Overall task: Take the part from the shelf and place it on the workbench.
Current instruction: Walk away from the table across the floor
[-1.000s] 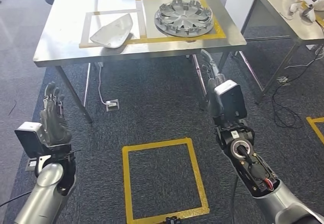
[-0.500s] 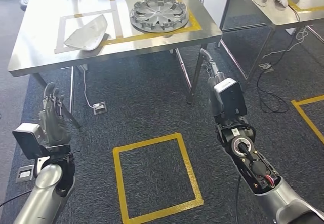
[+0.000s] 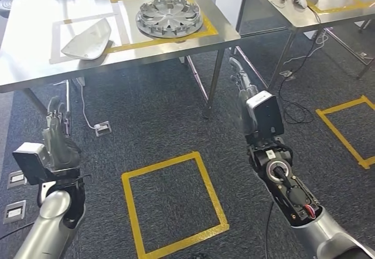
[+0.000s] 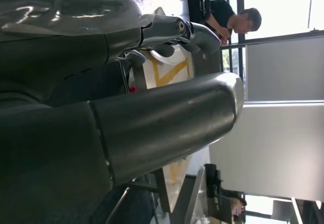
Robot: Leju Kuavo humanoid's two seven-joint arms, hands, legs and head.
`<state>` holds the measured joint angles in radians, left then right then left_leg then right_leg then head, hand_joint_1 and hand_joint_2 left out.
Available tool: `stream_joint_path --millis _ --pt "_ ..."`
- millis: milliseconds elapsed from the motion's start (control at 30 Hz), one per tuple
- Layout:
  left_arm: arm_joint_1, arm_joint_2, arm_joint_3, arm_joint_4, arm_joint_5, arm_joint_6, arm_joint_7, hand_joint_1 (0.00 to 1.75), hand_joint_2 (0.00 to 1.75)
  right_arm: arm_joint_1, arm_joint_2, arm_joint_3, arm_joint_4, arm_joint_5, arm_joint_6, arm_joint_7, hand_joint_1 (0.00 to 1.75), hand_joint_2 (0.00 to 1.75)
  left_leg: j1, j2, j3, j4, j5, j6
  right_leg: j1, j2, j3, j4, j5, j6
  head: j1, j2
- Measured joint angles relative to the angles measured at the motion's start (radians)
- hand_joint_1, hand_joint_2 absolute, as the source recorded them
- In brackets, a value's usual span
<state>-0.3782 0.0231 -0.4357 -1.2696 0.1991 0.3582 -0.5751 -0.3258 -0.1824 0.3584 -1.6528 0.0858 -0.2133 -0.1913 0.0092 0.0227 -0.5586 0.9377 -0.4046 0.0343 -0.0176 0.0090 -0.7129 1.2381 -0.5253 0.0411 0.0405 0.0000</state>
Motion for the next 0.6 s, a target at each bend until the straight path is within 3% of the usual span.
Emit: stream_joint_path --millis 33,67,167,233,300,367,433,500,533,567,600 --pt "0.002 0.0 0.0 0.0 0.0 0.0 0.0 0.0 0.0 0.001 0.0 0.0 0.0 0.0 0.0 0.0 0.0 0.0 0.0 0.008 -0.001 0.0 0.001 -0.001 -0.001 -0.002 -0.002 0.019 -0.002 0.002 0.004 0.0" --pt "0.004 0.0 0.0 0.0 0.0 0.0 0.0 0.0 0.0 0.001 0.0 0.0 0.0 0.0 0.0 0.0 0.0 0.0 0.0 0.015 -0.001 0.001 0.001 -0.001 -0.002 -0.005 0.018 -0.006 0.015 0.002 0.009 0.0" --pt "0.004 0.0 0.0 -0.003 0.0 -0.001 0.001 0.0 0.0 -0.001 0.0 -0.001 0.0 0.0 0.0 0.0 0.0 0.0 -0.003 0.035 0.001 0.003 0.0 -0.008 0.005 -0.044 0.142 -0.226 0.094 -0.007 0.022 0.0" --pt "0.004 0.0 0.0 -0.006 0.0 -0.003 0.001 0.0 0.0 0.0 0.0 -0.003 0.0 0.0 -0.002 -0.001 0.0 0.0 -0.008 0.048 -0.002 0.006 0.001 -0.017 0.014 -0.06 0.176 -0.293 0.103 -0.018 0.023 0.0" --pt "0.004 0.0 0.0 -0.006 0.001 -0.007 0.001 0.0 0.0 0.002 0.0 -0.004 -0.001 0.0 -0.004 -0.002 0.0 0.0 -0.01 0.063 -0.005 0.007 0.002 -0.027 0.015 -0.044 0.174 -0.298 0.109 -0.03 0.018 0.0" --pt "0.001 0.0 -0.001 -0.006 0.002 -0.011 0.0 0.0 0.0 0.004 0.0 -0.005 -0.004 0.0 -0.007 -0.003 0.0 0.0 -0.008 0.047 -0.016 0.039 -0.024 -0.037 0.01 -0.028 0.173 -0.305 0.118 -0.043 0.012 0.0" --pt "0.001 0.0 -0.001 -0.006 0.002 -0.013 -0.001 0.0 0.0 0.005 0.001 -0.005 -0.006 0.0 -0.009 -0.004 0.0 0.0 -0.004 0.006 -0.068 0.156 -0.09 -0.044 0.007 -0.014 0.168 -0.309 0.125 -0.054 0.0 0.0" --pt "0.005 0.001 -0.001 -0.006 0.004 -0.013 -0.001 0.0 0.0 0.008 0.001 -0.004 -0.007 0.0 -0.009 -0.003 0.0 0.0 -0.003 -0.013 -0.136 0.294 -0.143 -0.046 0.008 0.004 0.159 -0.308 0.13 -0.058 -0.011 0.0" --pt "0.008 0.002 -0.001 -0.006 0.004 -0.013 -0.001 0.0 0.0 0.01 0.002 -0.004 -0.007 0.0 -0.009 -0.003 0.0 0.0 -0.003 -0.015 -0.151 0.32 -0.144 -0.046 0.009 0.015 0.155 -0.307 0.133 -0.058 -0.015 0.0" --pt "0.009 0.002 -0.001 -0.006 0.004 -0.013 -0.001 0.0 0.0 0.012 0.002 -0.004 -0.007 0.0 -0.009 -0.003 0.0 0.0 -0.003 -0.016 -0.143 0.303 -0.125 -0.044 0.009 0.026 0.153 -0.306 0.135 -0.057 -0.019 0.0" --pt "0.009 0.002 -0.001 -0.006 0.004 -0.013 -0.001 0.0 0.0 0.013 0.002 -0.004 -0.007 0.0 -0.009 -0.003 0.0 0.0 -0.003 -0.02 -0.114 0.245 -0.09 -0.04 0.009 0.037 0.152 -0.305 0.136 -0.055 -0.023 0.0"
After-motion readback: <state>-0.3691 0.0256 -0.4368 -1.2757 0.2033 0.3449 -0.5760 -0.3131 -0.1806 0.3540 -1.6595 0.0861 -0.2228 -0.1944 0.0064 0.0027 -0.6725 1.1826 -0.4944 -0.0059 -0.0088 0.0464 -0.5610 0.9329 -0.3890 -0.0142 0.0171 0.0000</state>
